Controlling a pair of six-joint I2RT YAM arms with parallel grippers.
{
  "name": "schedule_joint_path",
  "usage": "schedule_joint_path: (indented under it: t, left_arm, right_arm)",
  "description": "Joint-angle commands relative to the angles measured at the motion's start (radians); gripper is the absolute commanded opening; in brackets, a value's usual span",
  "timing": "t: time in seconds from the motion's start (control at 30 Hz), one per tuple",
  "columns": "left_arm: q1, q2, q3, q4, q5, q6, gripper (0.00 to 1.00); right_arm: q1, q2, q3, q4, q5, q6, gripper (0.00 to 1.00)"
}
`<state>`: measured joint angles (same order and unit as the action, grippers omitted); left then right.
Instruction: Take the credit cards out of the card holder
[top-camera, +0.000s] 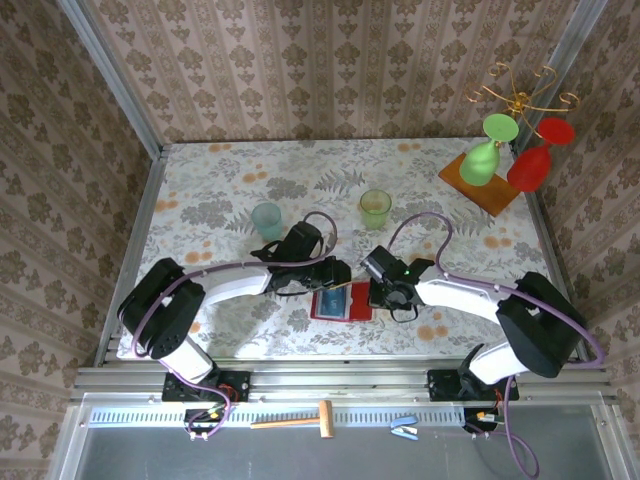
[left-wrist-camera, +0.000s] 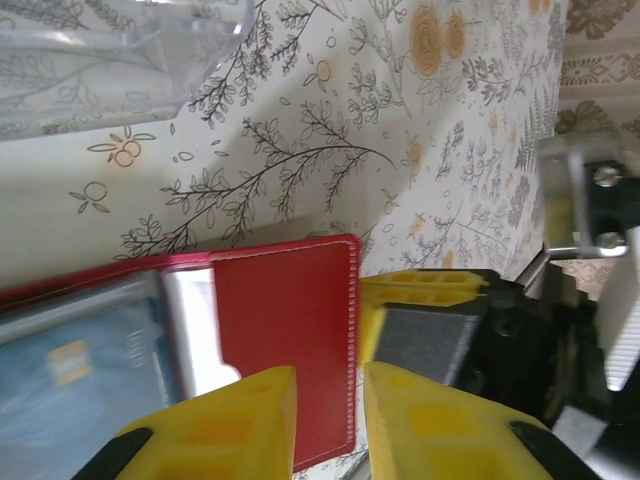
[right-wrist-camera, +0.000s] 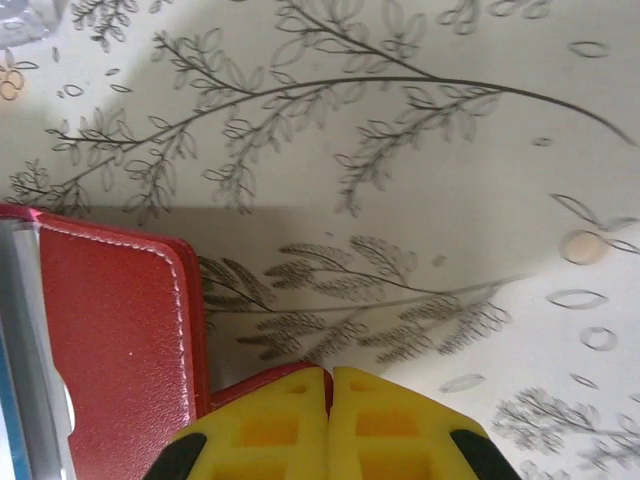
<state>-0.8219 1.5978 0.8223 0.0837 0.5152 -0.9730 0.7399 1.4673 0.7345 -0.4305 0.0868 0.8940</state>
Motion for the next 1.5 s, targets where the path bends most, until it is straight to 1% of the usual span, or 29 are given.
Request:
schedule_joint_path:
  t: [0.0,0.2,0.33,0.53,0.63,0.77,0.87,0.9,0.97,1.1,1.2,1.23,1.27,1.3,1.37,1.47]
  left_arm:
    - [0.0,0.009,-0.029,0.044,-0.014,-0.028,0.24]
    - [-0.001,0.023,-0.066,0.096,0.001,-0.053,0.24]
    - [-0.004,0.053,-0.078,0.116,-0.001,-0.059,0.23]
    - [-0.011,0.113,-0.088,0.204,0.028,-0.094,0.23]
    - [-0.014,0.133,-0.089,0.211,0.031,-0.101,0.22]
    - [-0.013,0.143,-0.095,0.205,0.026,-0.098,0.22]
    - [-0.013,0.149,-0.097,0.203,0.032,-0.096,0.22]
    - [-0.013,0.15,-0.099,0.202,0.032,-0.096,0.22]
    - [-0.014,0.151,-0.103,0.204,0.031,-0.097,0.22]
    - [-0.013,0.152,-0.107,0.204,0.027,-0.095,0.22]
    - [-0.013,0.152,-0.112,0.21,0.025,-0.098,0.22]
    - [-0.012,0.152,-0.113,0.212,0.025,-0.099,0.22]
    - [-0.012,0.152,-0.114,0.214,0.025,-0.1,0.22]
    - [-0.011,0.152,-0.114,0.218,0.024,-0.102,0.22]
    - [-0.012,0.151,-0.115,0.222,0.024,-0.105,0.22]
    - [-0.01,0.142,-0.116,0.226,0.022,-0.11,0.22]
  right_arm:
    - [0.009,0.044,0.018,0.081,-0.042,0.009,0.0]
    - [0.014,0.091,0.031,0.154,-0.089,0.015,0.0]
    - [0.013,0.081,0.001,0.189,-0.084,0.033,0.0]
    - [0.011,0.03,-0.02,0.156,-0.051,0.036,0.0]
    - [0.011,-0.005,-0.021,0.118,-0.028,0.037,0.01]
    - [0.011,-0.055,-0.009,0.061,-0.011,0.035,0.13]
    - [0.011,-0.068,0.016,0.017,-0.015,0.026,0.21]
    - [0.012,-0.068,0.022,0.007,-0.017,0.024,0.22]
    - [0.014,-0.116,0.036,-0.012,-0.023,0.023,0.24]
    - [0.017,-0.159,0.064,-0.033,-0.039,0.025,0.27]
    - [0.022,-0.185,0.077,-0.013,-0.063,0.032,0.32]
    - [0.023,-0.191,0.077,0.004,-0.074,0.032,0.33]
    - [0.023,-0.193,0.075,0.024,-0.087,0.035,0.32]
    - [0.024,-0.191,0.069,0.045,-0.107,0.039,0.29]
    - [0.024,-0.169,0.057,0.092,-0.156,0.054,0.21]
    - [0.029,-0.119,0.044,0.124,-0.197,0.08,0.12]
